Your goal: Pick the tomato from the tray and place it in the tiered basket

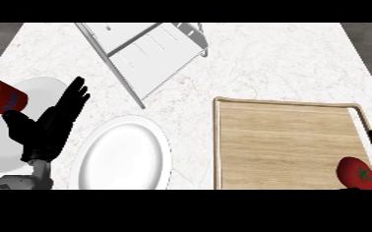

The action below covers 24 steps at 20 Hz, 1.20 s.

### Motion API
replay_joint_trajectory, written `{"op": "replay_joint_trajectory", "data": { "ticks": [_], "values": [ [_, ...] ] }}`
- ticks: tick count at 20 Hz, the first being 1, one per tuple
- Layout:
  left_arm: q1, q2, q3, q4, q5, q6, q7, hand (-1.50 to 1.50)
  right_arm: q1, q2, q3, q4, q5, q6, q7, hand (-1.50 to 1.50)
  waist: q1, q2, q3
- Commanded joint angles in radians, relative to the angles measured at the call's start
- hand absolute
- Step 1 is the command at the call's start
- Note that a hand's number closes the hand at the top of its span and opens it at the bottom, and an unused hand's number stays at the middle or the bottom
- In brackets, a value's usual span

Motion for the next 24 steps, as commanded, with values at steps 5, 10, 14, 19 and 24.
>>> {"op": "replay_joint_trajectory", "data": {
  "ticks": [5,10,14,19,24],
  "values": [
    [-0.058,-0.016,0.047,0.021,-0.014,-0.032,0.046,0.00,-0.053,0.087,-0.054,0.143,0.087,0.036,-0.012,-1.50,-0.004,0.000,0.001],
    [0.001,-0.028,0.052,-0.012,-0.035,-0.025,0.029,0.00,0.091,0.110,-0.051,0.043,-0.013,0.108,-0.035,1.50,-0.012,-0.002,0.000],
    [0.030,-0.028,0.060,-0.042,-0.032,-0.063,0.036,0.00,0.031,0.089,-0.049,0.077,0.015,0.187,-0.049,1.50,-0.003,-0.002,0.000],
    [0.005,-0.018,0.090,-0.036,-0.021,-0.091,0.048,0.00,-0.001,0.098,-0.023,0.192,0.093,0.158,-0.146,1.50,-0.001,0.000,0.001],
    [-0.009,-0.038,0.099,-0.006,-0.048,-0.077,0.040,0.00,-0.027,0.103,-0.043,0.193,0.214,0.082,-0.154,1.50,-0.004,-0.001,0.001]
  ]
}}
